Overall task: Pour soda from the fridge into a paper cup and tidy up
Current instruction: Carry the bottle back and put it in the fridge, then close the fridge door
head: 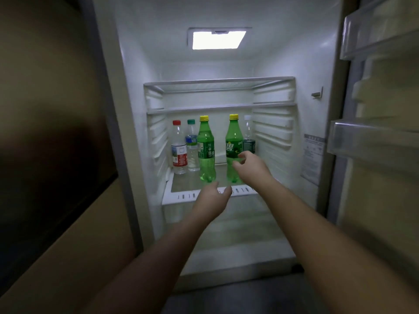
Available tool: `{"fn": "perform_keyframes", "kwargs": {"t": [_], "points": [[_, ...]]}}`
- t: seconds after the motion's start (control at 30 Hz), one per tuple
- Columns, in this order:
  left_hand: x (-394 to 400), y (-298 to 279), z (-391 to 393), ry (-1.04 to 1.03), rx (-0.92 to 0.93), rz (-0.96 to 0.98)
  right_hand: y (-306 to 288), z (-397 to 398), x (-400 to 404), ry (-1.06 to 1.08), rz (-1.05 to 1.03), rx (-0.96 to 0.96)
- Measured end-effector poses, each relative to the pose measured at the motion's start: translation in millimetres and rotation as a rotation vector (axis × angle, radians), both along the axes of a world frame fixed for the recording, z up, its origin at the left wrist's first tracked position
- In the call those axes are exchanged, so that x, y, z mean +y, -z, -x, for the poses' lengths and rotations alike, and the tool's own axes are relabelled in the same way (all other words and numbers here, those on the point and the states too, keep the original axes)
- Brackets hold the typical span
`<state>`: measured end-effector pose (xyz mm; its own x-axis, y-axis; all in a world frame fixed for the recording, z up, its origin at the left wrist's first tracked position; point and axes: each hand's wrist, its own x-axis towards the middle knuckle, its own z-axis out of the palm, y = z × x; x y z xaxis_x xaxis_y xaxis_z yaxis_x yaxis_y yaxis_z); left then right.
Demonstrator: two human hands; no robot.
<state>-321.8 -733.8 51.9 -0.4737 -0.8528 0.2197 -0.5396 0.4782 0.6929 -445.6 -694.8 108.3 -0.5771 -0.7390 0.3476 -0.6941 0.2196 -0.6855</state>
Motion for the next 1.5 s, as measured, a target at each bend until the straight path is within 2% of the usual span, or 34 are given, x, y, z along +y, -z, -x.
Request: {"fn": "perform_keyframes", "kwargs": {"t": [0.13, 0.23, 0.37, 0.7, 0.87, 1.07, 1.23, 1.37, 1.5], "points": [[32, 4, -26, -0.010, -0.019, 0.013, 12, -28, 40, -0.028, -0.033, 0.035], [50, 13, -39, 0.016, -0.137, 0.047, 21, -42, 71, -0.019, -0.099, 0.133], [72, 23, -55, -0.007, -0.313, 0.200, 30, -58, 103, -0.001, -0.207, 0.290], [131, 25, -80, 0.016, -0.469, 0.263, 39, -80, 168, -0.023, -0.351, 0.472], [175, 29, -99, -0.060, -0.706, 0.555, 45, -92, 206, -0.026, -0.397, 0.590], [238, 43, -113, -0.122, -0.709, 0.523, 56, -113, 265, -0.065, -0.362, 0.631], [295, 46, -136, -0.181, -0.718, 0.450, 63, -131, 309, -0.129, -0.363, 0.592], [331, 46, -162, -0.204, -0.772, 0.512, 70, -145, 343, -0.145, -0.337, 0.591], [361, 45, -180, -0.182, -0.733, 0.573, 72, -162, 378, -0.156, -0.268, 0.609]]}}
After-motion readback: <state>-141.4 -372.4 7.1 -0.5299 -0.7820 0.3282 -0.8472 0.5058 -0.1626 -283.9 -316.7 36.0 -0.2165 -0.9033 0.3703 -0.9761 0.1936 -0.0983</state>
